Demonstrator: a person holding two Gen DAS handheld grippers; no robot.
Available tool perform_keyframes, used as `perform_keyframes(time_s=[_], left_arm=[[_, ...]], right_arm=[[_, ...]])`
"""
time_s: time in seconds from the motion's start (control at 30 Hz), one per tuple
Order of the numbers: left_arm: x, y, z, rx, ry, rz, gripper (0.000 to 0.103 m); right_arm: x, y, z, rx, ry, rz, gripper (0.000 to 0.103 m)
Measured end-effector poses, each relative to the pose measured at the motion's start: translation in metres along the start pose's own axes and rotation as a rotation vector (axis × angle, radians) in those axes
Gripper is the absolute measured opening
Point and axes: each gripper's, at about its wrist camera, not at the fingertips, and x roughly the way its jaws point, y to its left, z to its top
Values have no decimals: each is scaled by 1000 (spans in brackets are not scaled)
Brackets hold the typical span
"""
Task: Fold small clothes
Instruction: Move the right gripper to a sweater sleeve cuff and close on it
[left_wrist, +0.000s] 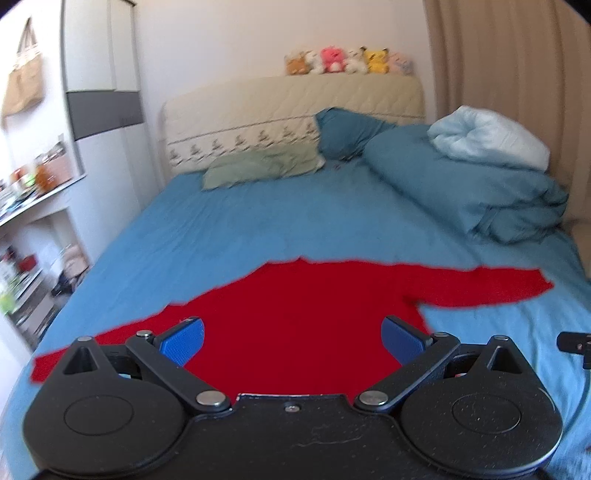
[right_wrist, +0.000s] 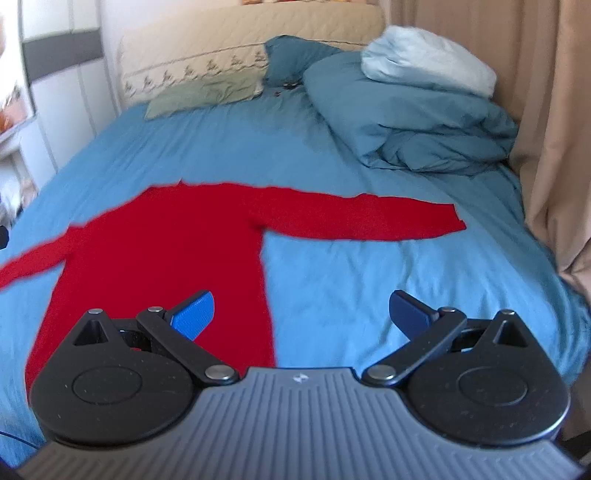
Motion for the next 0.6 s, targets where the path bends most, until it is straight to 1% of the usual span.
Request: perform_keyframes(time_s=[0.07, 0.13, 0.2, 0.27, 0.33, 0.4, 0.5, 0.57, 0.6], left_arm=[[22, -11, 17, 7, 0, -45, 103], [46, -22, 30, 0, 16, -92, 103], [70, -32, 41, -8, 34, -132, 103], [99, -44, 49, -2, 49, -149, 103], [130, -58, 54, 20, 70, -154, 103], [169, -73, 55, 52, 107, -162, 103], [220, -92, 53, 93, 172, -192, 103], [255, -104, 48, 123, 199, -197, 103], [272, -109, 46, 134, 219, -198, 103]], right_arm=[[26, -28, 13, 61, 1, 17, 103], [54, -53, 22, 99, 0, 10, 103], [84, -77, 29, 130, -3, -23, 103], [112, -100, 33, 163, -18, -33, 103], [139, -126, 32, 225, -15, -26, 103], [163, -151, 31, 300, -27, 3, 103], [201, -185, 27, 419, -18, -14, 103], [224, -199, 25, 462, -18, -18, 103], [236, -203, 24, 467, -14, -34, 103]])
